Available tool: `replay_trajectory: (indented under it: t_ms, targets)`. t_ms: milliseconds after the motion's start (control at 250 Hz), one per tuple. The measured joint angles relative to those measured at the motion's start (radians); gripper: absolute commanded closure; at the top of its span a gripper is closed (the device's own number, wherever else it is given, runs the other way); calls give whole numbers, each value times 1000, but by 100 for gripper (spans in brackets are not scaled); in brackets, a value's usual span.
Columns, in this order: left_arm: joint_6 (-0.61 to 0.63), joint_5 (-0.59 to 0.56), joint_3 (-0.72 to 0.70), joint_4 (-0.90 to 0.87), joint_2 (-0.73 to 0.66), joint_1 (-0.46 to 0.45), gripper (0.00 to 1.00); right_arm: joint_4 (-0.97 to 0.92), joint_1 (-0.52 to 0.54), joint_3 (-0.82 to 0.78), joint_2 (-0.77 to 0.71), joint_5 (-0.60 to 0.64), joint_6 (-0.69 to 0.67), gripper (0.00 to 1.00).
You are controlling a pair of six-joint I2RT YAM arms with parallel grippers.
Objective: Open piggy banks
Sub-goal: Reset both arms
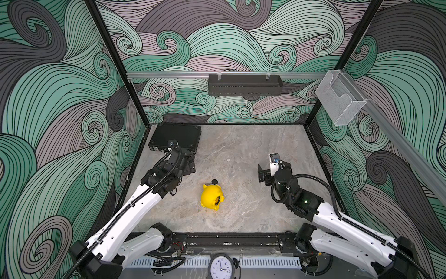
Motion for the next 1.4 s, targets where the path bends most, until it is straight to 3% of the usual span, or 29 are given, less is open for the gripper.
replay_trajectory:
  t_ms: [164,340,547,775,919,1015,1179,1399]
  targets:
    - [157,-14,-151,187,-79,10,1,4,-118,0,-14,-64,-14,1]
    - [238,-15,-245,332,-89,69,1,31,-234,-19,3,-137,-16,1]
    - [330,28,-308,455,-71,196,1,85,-354,-117,4,-216,-29,1]
    - [386,147,-547,770,-68,418,1,218,-476,-131,102,-303,-119,1]
    - [370,232,-676,1063,126,500,1,322,-557,-135,236,-352,-146,1]
    - [390,291,-669,1197,305,510,1,405,-603,-173,291,-383,-159,1]
    - [401,406,-634,1378,468,564,1,627,-655,-264,405,-418,-167,1]
    - [410,486,-538,1381,544,584,1,840,-701,-231,655,-476,-142,0]
